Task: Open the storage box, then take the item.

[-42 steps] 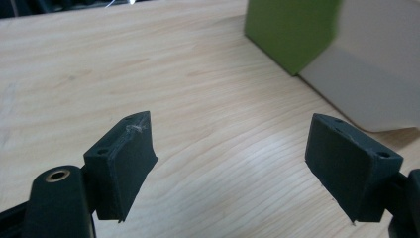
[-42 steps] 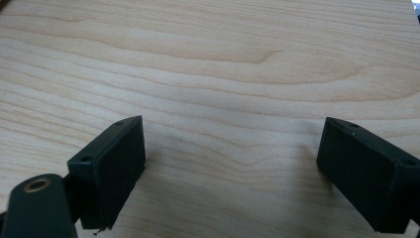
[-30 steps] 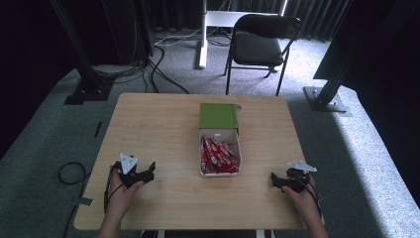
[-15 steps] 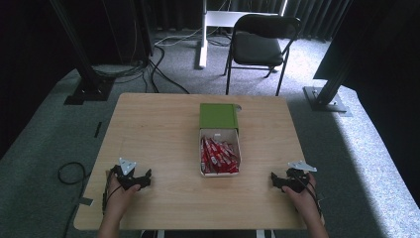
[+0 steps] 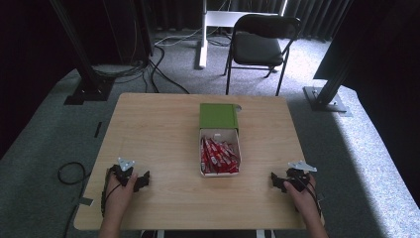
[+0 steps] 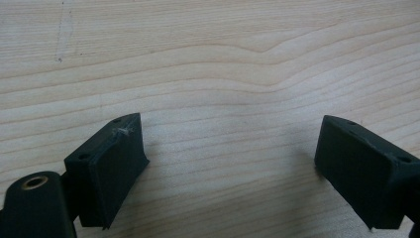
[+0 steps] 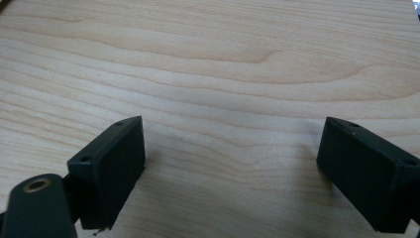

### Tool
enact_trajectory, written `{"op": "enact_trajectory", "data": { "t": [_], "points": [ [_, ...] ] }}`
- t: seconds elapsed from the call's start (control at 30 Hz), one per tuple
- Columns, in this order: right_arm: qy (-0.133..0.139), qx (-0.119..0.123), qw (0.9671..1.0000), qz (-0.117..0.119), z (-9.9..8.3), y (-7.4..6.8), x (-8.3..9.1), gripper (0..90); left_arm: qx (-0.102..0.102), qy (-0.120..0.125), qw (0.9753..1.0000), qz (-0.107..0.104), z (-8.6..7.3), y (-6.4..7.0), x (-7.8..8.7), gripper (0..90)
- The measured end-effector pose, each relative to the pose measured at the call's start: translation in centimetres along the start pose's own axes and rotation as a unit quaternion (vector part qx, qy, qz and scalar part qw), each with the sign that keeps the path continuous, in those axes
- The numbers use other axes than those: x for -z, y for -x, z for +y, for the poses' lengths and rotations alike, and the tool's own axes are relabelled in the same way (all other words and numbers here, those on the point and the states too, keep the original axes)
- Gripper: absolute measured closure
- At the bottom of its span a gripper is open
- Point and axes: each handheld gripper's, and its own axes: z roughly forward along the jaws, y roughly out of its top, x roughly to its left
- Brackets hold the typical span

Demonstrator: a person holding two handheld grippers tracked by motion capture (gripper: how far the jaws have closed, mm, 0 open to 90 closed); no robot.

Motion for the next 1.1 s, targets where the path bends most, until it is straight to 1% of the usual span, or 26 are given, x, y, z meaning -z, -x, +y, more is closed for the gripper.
{"op": "enact_trajectory", "data": {
  "t": [0.2,0.77,0.83,0.87,0.9,0.93,1.1],
  "points": [
    [0.0,0.001,1.0,0.0,0.0,-0.01,-0.01,10.5,0.003,0.0,1.0,0.002,0.0,-0.01,-0.04,12.0],
    [-0.001,0.004,1.0,0.003,0.09,0.07,-0.08,10.6,0.001,-0.002,1.0,0.002,0.01,0.02,-0.05,11.0],
    [0.0,0.001,1.0,0.0,0.11,0.11,-0.09,11.0,0.002,-0.001,1.0,0.002,0.01,0.02,-0.05,10.9],
    [0.002,-0.007,1.0,0.0,0.13,0.15,-0.09,11.0,0.002,-0.002,1.0,0.002,0.01,0.03,-0.05,10.9],
    [0.002,-0.007,1.0,0.0,0.13,0.15,-0.09,11.0,0.002,-0.002,1.0,0.002,0.01,0.03,-0.05,10.9],
    [0.001,-0.016,0.9999,-0.002,0.22,0.21,0.01,11.1,0.002,-0.002,1.0,0.002,0.01,0.04,-0.05,10.9],
    [0.005,-0.021,0.9998,-0.002,0.6,0.19,0.47,11.1,0.003,-0.002,1.0,0.004,0.0,0.06,-0.04,10.8]
  ]
}}
